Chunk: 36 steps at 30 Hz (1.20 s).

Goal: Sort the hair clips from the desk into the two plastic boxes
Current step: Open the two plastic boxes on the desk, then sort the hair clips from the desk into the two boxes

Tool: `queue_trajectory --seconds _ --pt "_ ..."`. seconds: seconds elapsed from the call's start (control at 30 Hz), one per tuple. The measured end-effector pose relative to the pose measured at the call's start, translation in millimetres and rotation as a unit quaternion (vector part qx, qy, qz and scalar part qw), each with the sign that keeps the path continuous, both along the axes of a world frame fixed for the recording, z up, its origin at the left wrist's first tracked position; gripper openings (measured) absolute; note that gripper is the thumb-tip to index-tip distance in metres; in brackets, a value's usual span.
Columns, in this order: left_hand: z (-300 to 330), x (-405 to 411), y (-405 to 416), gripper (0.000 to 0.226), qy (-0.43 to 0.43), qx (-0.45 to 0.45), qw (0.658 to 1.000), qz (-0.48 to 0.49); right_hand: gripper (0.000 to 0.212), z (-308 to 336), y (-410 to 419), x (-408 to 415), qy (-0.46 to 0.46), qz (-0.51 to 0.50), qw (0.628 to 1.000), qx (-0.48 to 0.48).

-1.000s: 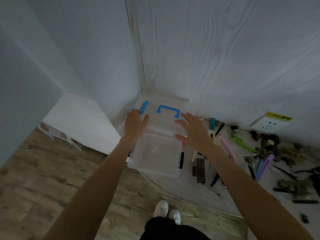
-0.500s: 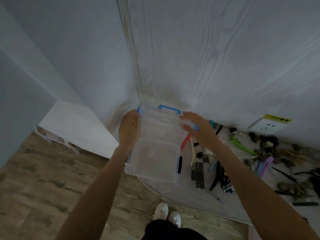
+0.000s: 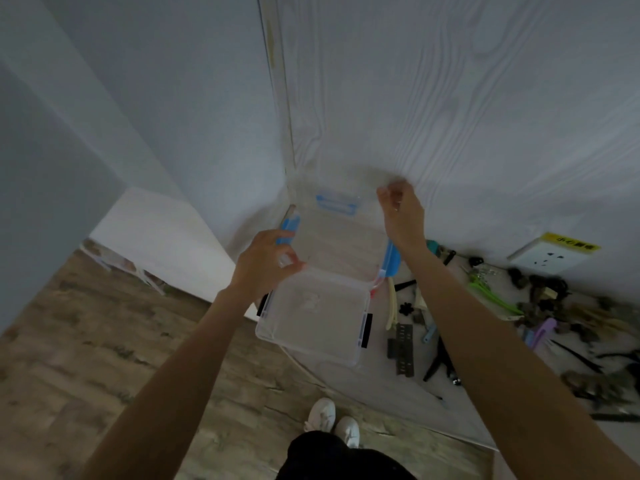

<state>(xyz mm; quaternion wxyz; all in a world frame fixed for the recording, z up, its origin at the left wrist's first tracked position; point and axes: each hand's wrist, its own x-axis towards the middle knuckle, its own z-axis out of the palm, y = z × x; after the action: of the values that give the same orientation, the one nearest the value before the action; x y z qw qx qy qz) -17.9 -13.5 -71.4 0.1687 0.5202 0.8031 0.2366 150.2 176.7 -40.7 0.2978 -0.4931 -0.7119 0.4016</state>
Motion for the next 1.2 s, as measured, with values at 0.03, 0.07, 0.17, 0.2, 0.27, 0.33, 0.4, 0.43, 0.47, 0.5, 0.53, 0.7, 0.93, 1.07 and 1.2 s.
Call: queue_trajectory --seconds 0.03,0.07,0.17,0.2,0.27,0.33,0.4,0.43,0.47,0.5,0.53,0.7,0.93,1.07,1.2 --pt "-0.2 -2.8 -0.2 0.022 0.003 0.004 1.0 0.012 0.033 -2.4 -1.0 1.6 -0.006 0.003 1.0 0.012" --pt "-1.3 -5.2 -0.2 0.021 0.007 0.008 1.0 0.027 0.034 -5.0 -2.4 4.0 -0.02 0.006 1.0 0.017" --pt "-5.4 -8.0 1.2 0.024 0.023 0.029 0.997 0.068 0.038 -13.7 -9.1 15.3 -0.074 0.01 0.997 -0.027" --pt "-6.2 -7.2 2.8 0.023 0.026 0.036 0.997 0.071 0.038 -17.2 -12.6 18.9 -0.098 0.026 0.994 -0.047" --pt "-8.2 -4.6 7.9 0.018 0.033 0.048 0.996 0.061 0.041 -24.3 -21.8 24.8 -0.136 0.084 0.985 -0.063" --pt "-8.8 -2.7 13.3 0.018 0.055 0.04 0.996 0.053 0.046 -27.8 -31.1 29.2 -0.146 0.126 0.979 -0.065" --pt "-4.9 1.0 15.3 0.02 0.092 0.029 0.994 0.056 0.051 -25.2 -37.7 34.5 -0.136 0.13 0.98 -0.069" --pt "-1.3 4.7 14.7 0.022 0.118 0.038 0.99 0.06 0.051 -22.5 -40.5 39.4 -0.124 0.126 0.982 -0.064" --pt "4.3 12.0 13.4 0.023 0.133 0.064 0.987 0.065 0.05 -19.4 -44.2 47.2 -0.112 0.118 0.985 -0.052" --pt "11.9 22.4 11.6 0.024 0.131 0.104 0.984 0.068 0.049 -15.9 -48.6 56.8 -0.103 0.11 0.988 -0.03" --pt "21.1 36.4 9.4 0.026 0.107 0.147 0.981 0.066 0.047 -12.4 -54.6 69.0 -0.102 0.099 0.99 0.002" --pt "38.7 147.2 2.4 0.033 -0.084 0.236 0.965 -0.079 0.056 -32.4 -107.3 164.3 -0.189 -0.015 0.969 0.158" --pt "-47.9 249.4 5.0 0.081 -0.058 0.047 0.986 -0.152 0.107 -77.1 -170.7 265.3 -0.326 -0.185 0.927 -0.021" --pt "-79.2 245.7 4.6 0.101 -0.065 -0.058 0.995 -0.052 0.124 -94.8 -180.9 292.2 -0.351 -0.193 0.912 -0.084" --pt "-85.7 254.0 17.8 0.095 -0.105 -0.068 0.991 -0.051 0.124 -116.2 -179.0 289.0 -0.371 -0.138 0.91 -0.125"
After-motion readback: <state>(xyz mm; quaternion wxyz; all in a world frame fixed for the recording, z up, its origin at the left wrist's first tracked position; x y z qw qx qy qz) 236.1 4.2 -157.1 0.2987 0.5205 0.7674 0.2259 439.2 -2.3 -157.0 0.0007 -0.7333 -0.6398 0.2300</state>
